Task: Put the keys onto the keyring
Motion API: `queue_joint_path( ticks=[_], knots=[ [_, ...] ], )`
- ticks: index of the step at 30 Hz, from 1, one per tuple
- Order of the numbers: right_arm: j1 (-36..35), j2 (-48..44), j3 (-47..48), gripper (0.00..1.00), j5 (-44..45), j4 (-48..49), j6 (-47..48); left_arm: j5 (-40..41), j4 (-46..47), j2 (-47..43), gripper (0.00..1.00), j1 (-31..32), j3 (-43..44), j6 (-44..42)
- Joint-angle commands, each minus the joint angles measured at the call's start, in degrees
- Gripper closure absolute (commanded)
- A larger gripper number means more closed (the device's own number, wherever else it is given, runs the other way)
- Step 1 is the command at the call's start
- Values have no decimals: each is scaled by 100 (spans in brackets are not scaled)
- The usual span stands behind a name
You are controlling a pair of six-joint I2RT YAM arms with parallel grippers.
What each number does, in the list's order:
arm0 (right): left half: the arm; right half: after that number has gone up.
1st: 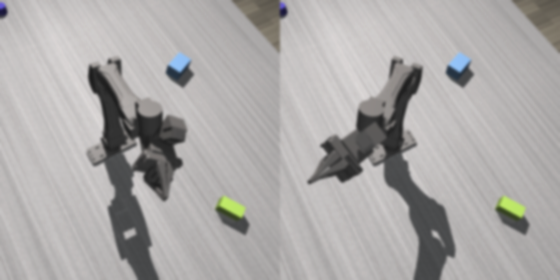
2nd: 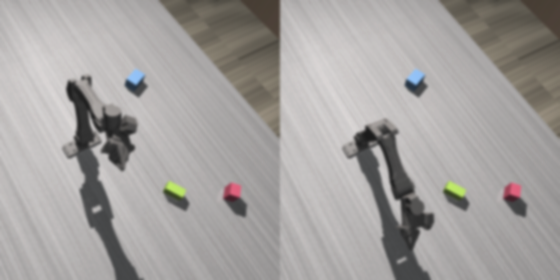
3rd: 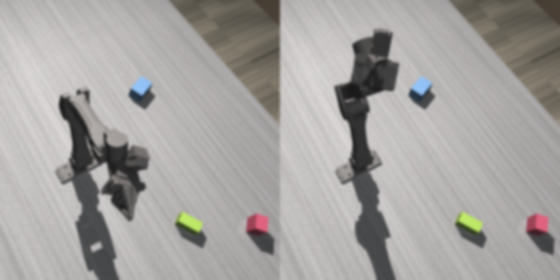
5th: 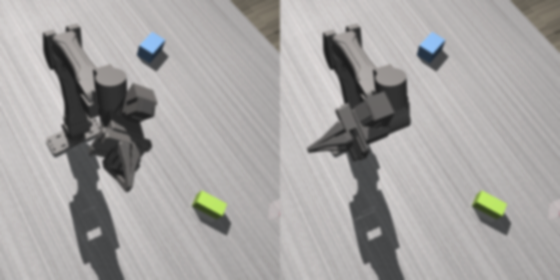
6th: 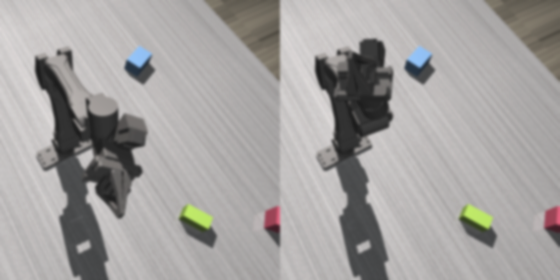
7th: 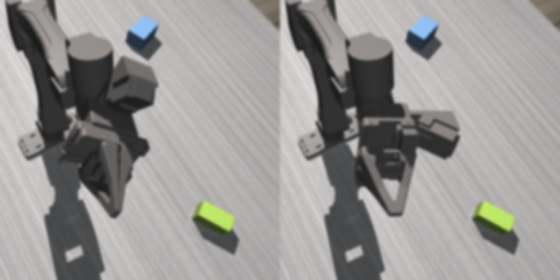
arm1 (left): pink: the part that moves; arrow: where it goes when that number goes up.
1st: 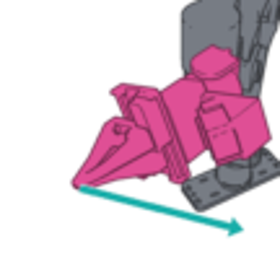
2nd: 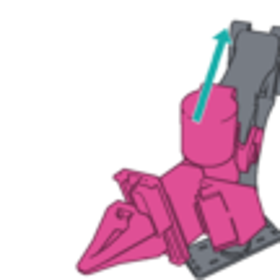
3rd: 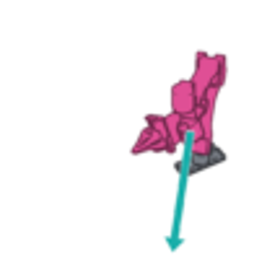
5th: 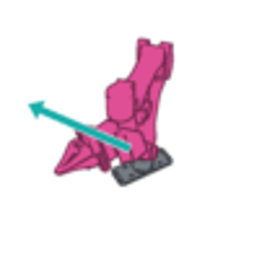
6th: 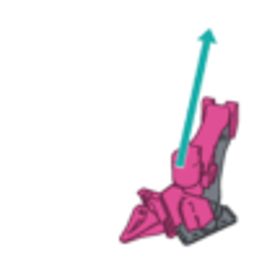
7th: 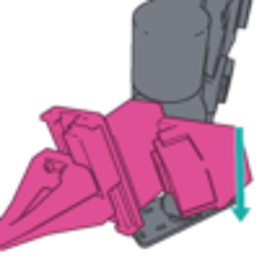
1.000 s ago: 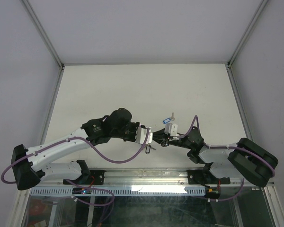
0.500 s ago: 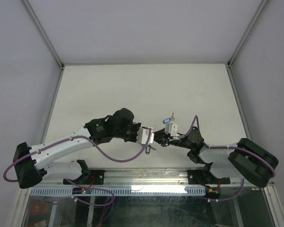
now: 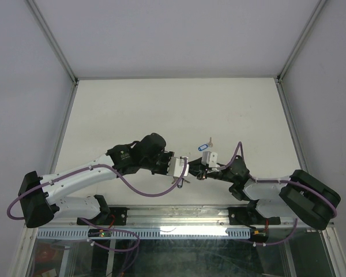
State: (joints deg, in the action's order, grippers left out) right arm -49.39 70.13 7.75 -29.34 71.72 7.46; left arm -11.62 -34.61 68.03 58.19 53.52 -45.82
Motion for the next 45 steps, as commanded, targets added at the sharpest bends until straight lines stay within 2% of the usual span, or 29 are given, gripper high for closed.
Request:
queue_joint_path(
  ticks=[1, 10, 16, 20, 24, 25, 35, 40, 45],
  knots=[
    [-10, -220, -6, 100, 125, 577, 38, -42, 88, -147, 100, 60, 7, 112],
    [-10, 156, -104, 100, 476, 1487, -296, -542, 872, -250, 100, 60, -294, 500],
    [-9, 599, -95, 100, 619, 2199, -575, -515, 1053, -325, 100, 60, -388, 612],
    [-3, 612, -61, 100, 588, 2207, -598, -299, 1444, -586, 88, 60, -671, 862],
    [-11, 623, -85, 100, 551, 2174, -592, -206, 2265, -1030, 73, 60, -1189, 1395],
    [-10, 626, -89, 100, 538, 2166, -599, -195, 2447, -1116, 72, 60, -1329, 1521],
    [-10, 543, -107, 100, 415, 2051, -589, 381, 4403, -1880, 71, 60, -2494, 2830],
    [-10, 571, -65, 100, 230, 2056, -584, 608, 5518, -2094, 69, 60, -3043, 3102],
    [-10, 607, -75, 100, 82, 2181, -643, 678, 6145, -2165, 69, 60, -3526, 3246]
  ],
)
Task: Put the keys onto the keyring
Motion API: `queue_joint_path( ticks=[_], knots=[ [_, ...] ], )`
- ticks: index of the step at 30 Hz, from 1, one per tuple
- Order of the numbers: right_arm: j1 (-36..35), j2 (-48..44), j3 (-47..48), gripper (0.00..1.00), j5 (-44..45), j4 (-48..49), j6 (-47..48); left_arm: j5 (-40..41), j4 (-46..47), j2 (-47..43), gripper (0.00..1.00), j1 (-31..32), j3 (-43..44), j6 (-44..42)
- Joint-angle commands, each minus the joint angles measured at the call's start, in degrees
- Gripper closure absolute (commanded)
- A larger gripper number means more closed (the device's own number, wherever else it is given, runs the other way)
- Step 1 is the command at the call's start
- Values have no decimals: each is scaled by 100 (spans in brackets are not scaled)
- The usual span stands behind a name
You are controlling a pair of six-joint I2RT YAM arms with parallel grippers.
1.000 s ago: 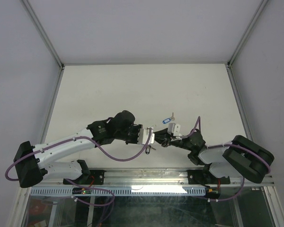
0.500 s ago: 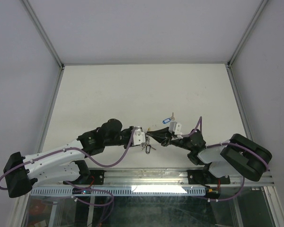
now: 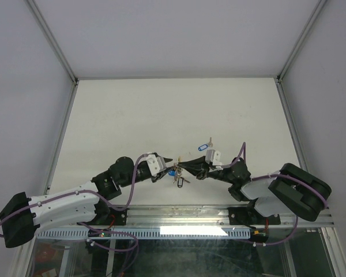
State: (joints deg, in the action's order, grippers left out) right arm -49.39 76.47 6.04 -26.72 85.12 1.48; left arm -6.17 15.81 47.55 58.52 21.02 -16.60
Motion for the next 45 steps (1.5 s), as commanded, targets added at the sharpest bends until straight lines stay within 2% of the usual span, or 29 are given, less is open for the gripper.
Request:
queue_joint_path(
  ticks=[1, 6, 19, 29, 34, 42, 45],
  knots=[
    [-9, -20, 90, 100, -203, 862, -57, 78, 1256, -149, 68, 28, -371, 347],
    [-5, -26, 89, 100, -393, 882, -93, -240, 1855, -219, 70, 28, -803, 374],
    [-10, -65, 133, 100, -693, 877, -182, -863, 1497, -121, 81, 19, -681, -74],
    [-10, -128, 115, 100, -883, 866, -220, -957, 1446, 53, 88, 19, -619, -159],
    [-2, -132, 134, 100, -1005, 801, -244, -961, 1327, 79, 97, 19, -505, -229],
    [-1, -239, 113, 100, -1001, 541, -156, -876, 532, 66, 100, 12, -29, -540],
    [4, -520, 81, 88, -801, 166, -11, -867, -335, 100, 100, 10, 333, -878]
  ],
)
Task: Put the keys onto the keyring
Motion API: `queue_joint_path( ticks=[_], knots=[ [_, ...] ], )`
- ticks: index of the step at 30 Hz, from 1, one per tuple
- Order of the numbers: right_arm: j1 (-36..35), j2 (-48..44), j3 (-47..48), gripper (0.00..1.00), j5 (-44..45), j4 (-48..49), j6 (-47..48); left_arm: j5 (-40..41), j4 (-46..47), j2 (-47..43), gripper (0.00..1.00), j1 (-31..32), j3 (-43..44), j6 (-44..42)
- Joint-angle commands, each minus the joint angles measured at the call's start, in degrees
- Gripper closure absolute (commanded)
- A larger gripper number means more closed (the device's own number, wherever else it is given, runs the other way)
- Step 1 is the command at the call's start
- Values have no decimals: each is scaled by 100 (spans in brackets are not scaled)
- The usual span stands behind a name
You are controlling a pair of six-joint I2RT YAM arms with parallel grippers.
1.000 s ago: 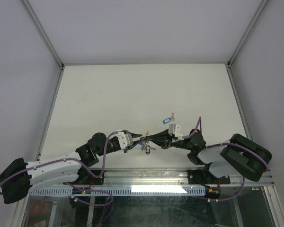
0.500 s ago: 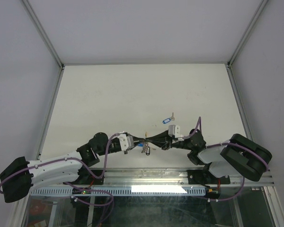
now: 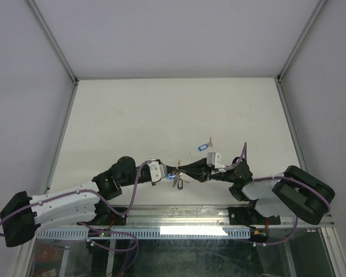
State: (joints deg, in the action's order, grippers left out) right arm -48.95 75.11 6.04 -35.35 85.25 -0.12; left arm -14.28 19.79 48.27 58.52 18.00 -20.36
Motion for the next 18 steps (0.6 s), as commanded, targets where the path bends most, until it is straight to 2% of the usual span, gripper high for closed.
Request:
queue_joint_path(
  ticks=[1, 4, 7, 13, 18],
  knots=[
    [-36, -529, 93, 84, 123, -91, 236, -50, -1082, 51, 100, 10, 794, -658],
    [-34, -1105, 109, 74, 329, -1052, 530, -71, -2084, 234, 100, 1, 1303, -1103],
    [-36, -1691, 87, 68, 711, -1903, 757, -9, -3005, 427, 100, 1, 1829, -1524],
    [-36, -2797, 76, 67, 1449, -3532, 1075, 213, -4400, 855, 100, -7, 2672, -2252],
    [-36, -3147, 63, 67, 1435, -3890, 1216, 391, -5653, 1417, 100, -7, 3522, -2781]
  ],
)
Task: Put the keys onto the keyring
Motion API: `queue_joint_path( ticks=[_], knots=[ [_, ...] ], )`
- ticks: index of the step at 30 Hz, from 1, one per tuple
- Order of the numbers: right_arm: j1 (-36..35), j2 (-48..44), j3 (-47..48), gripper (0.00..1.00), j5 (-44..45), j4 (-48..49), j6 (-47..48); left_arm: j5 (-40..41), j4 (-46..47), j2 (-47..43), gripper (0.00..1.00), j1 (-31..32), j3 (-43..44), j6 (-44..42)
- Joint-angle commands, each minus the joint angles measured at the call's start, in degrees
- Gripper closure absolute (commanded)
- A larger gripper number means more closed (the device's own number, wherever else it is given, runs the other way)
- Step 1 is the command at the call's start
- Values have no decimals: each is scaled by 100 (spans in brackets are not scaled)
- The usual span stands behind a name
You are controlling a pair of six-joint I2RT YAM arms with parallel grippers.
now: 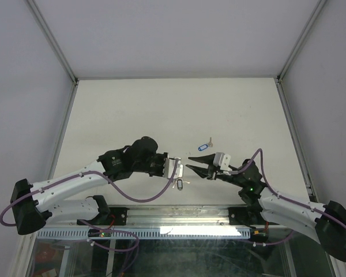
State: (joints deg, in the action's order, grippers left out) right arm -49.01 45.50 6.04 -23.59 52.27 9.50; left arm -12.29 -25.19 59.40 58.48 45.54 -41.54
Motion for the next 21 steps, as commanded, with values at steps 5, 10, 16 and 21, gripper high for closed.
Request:
queue_joint_path(
  ticks=[5, 10, 16, 21],
  knots=[
    [-29, 123, 166, 67, -25, -418, 167, 571, -2032, 649, 100, -3, 1503, -1066],
    [-25, 710, 279, 67, -281, 108, -114, 1065, -2707, 965, 100, 14, 2182, -1434],
    [-29, 1205, 375, 67, -284, 602, -417, 1956, -3466, 1428, 100, 104, 2722, -1741],
    [-25, 1406, 399, 68, -296, 870, -574, 2701, -3850, 1715, 100, 223, 2896, -1882]
  ],
)
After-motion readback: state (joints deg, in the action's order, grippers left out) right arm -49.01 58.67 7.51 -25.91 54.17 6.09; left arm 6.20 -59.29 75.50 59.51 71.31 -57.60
